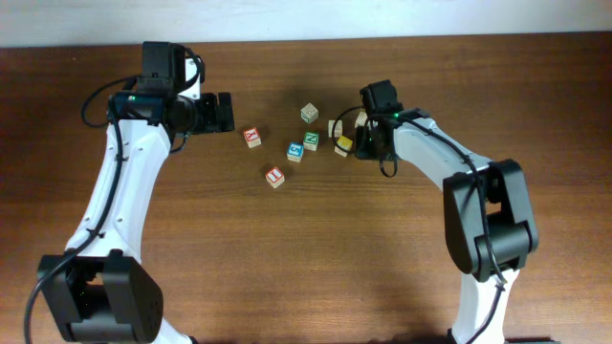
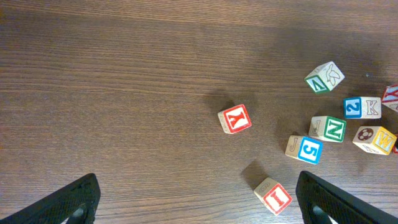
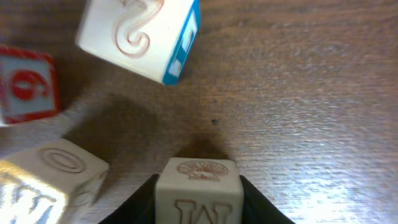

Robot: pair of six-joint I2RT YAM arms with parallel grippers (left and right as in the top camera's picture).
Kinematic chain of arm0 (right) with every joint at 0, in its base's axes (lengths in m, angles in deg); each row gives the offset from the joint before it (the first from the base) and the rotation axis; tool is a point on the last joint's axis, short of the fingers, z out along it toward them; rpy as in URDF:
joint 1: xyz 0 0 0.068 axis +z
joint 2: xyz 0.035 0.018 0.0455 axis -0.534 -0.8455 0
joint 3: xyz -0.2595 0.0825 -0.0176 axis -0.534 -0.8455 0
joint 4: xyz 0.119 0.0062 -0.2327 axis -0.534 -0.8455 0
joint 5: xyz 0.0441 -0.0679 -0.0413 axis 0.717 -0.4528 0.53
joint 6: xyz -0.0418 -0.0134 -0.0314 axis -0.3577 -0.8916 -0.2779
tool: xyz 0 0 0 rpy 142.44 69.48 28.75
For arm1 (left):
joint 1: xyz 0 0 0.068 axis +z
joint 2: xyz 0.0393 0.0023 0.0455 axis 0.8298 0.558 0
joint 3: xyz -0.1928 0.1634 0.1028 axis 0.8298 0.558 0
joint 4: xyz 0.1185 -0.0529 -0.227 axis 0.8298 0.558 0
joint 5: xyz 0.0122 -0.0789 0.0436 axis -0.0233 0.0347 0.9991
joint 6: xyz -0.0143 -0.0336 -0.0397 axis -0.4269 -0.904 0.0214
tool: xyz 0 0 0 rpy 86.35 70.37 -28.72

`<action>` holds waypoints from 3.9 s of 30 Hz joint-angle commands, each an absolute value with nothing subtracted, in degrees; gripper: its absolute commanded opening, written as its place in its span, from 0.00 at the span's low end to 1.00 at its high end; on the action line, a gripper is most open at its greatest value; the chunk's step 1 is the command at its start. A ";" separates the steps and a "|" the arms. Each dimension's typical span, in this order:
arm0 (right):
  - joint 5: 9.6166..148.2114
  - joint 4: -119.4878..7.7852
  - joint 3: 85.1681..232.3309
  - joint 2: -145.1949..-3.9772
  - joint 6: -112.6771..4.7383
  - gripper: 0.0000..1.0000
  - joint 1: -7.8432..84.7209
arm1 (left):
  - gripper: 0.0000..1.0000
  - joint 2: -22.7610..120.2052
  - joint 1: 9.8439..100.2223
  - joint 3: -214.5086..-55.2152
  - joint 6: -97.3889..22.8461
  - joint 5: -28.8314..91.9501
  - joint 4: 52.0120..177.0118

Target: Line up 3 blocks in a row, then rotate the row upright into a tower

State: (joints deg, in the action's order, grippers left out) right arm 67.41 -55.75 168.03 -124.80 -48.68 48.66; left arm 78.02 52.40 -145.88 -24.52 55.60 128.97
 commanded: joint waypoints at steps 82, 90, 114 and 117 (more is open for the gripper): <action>64.85 -81.74 170.63 -121.61 -44.68 0.25 62.49 | 0.99 78.44 52.49 -146.95 -25.00 56.21 129.04; 64.22 -78.20 169.89 -121.61 -44.66 0.35 60.72 | 0.99 78.44 52.51 -146.95 -25.02 56.21 129.04; 67.45 -74.29 172.20 -122.86 -43.57 0.07 60.02 | 0.99 78.44 52.49 -146.95 -25.02 56.21 129.04; 67.93 -76.32 171.74 -122.86 -43.57 0.04 60.02 | 0.99 78.44 52.51 -146.95 -25.00 56.21 129.04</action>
State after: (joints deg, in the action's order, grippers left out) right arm 68.11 -75.27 172.62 -122.81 -43.85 59.69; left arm 78.02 52.40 -145.97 -24.52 55.82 128.99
